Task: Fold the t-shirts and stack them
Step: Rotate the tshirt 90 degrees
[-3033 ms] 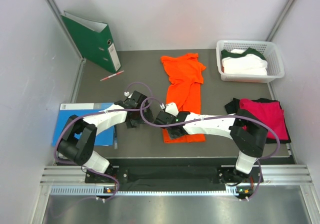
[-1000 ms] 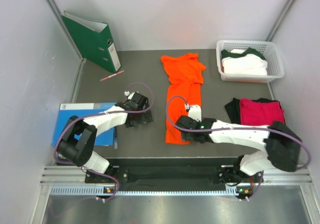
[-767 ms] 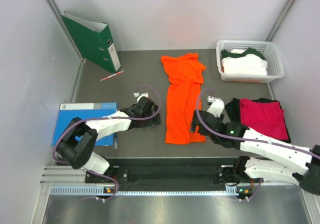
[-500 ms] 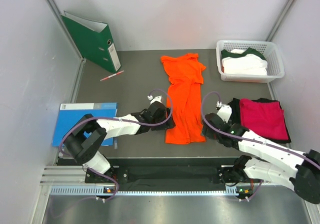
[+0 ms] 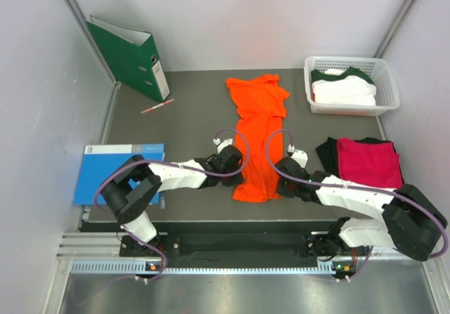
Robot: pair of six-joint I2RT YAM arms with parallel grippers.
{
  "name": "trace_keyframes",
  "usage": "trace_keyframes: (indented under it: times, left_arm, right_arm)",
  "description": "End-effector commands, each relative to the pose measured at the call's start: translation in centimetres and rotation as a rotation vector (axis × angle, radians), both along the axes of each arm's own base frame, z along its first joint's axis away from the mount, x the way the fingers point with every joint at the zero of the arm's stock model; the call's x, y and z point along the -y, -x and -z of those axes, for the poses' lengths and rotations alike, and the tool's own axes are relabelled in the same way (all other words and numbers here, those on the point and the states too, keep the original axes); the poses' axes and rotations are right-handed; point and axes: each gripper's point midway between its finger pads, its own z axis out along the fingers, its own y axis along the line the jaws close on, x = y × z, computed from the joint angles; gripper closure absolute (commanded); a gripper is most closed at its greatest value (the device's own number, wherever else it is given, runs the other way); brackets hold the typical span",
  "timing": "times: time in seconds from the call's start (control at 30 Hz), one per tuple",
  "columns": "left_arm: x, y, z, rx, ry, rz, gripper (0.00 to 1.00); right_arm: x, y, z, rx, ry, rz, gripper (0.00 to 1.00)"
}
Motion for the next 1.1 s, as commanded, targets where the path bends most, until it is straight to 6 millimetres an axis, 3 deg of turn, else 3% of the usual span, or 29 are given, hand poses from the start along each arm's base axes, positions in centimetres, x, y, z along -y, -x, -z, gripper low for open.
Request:
trace_keyframes:
  times: [0.0, 0.33, 0.57, 0.63, 0.67, 0.73, 0.77, 0.8, 0.87, 0.97, 1.07]
  left_arm:
    - [-4.4, 4.0, 4.7, -0.167, -0.202, 0.012, 0.97]
    - [-5.6, 6.8, 4.6, -0.217, -0.241, 0.017, 1.0]
    - [-6.9, 8.4, 5.3, -0.252, -0.287, 0.011, 1.0]
    - [-7.3, 8.6, 5.2, -0.255, -0.307, 0.009, 1.0]
    - [-7.4, 8.5, 4.9, -0.249, -0.31, 0.008, 1.0]
    - [-7.9, 8.2, 4.1, -0.227, -0.341, 0.007, 0.5]
    - [-8.2, 8.0, 3.6, -0.211, -0.36, 0.0, 0.33]
    - [-8.8, 7.4, 3.1, -0.169, -0.394, -0.018, 0.02]
    - [-9.9, 6.5, 1.3, -0.125, -0.456, -0.037, 0.02]
    - [-11.1, 3.7, -2.2, 0.019, -0.536, -0.078, 0.02]
    - [-10.7, -0.1, -6.5, 0.191, -0.557, -0.104, 0.02]
  right_arm:
    - [-0.2, 1.4, 1.3, -0.066, -0.017, -0.037, 1.0]
    - [1.6, 3.6, 1.6, -0.112, 0.006, -0.042, 1.0]
    - [1.7, 4.0, 2.2, -0.146, 0.039, -0.072, 0.98]
    - [1.6, 3.8, 1.9, -0.141, 0.046, -0.078, 0.83]
    - [1.5, 3.7, 1.7, -0.134, 0.052, -0.091, 0.61]
    - [1.6, 3.3, 0.9, -0.111, 0.065, -0.098, 0.4]
    - [1.6, 3.1, 0.5, -0.097, 0.069, -0.102, 0.26]
    - [1.7, 2.9, 0.0, -0.084, 0.073, -0.1, 0.19]
    - [2.0, 2.0, -1.9, -0.026, 0.091, -0.095, 0.02]
    - [2.7, -0.7, -5.5, 0.106, 0.132, -0.068, 0.0]
    - [3.4, -4.4, -9.5, 0.229, 0.162, -0.03, 0.0]
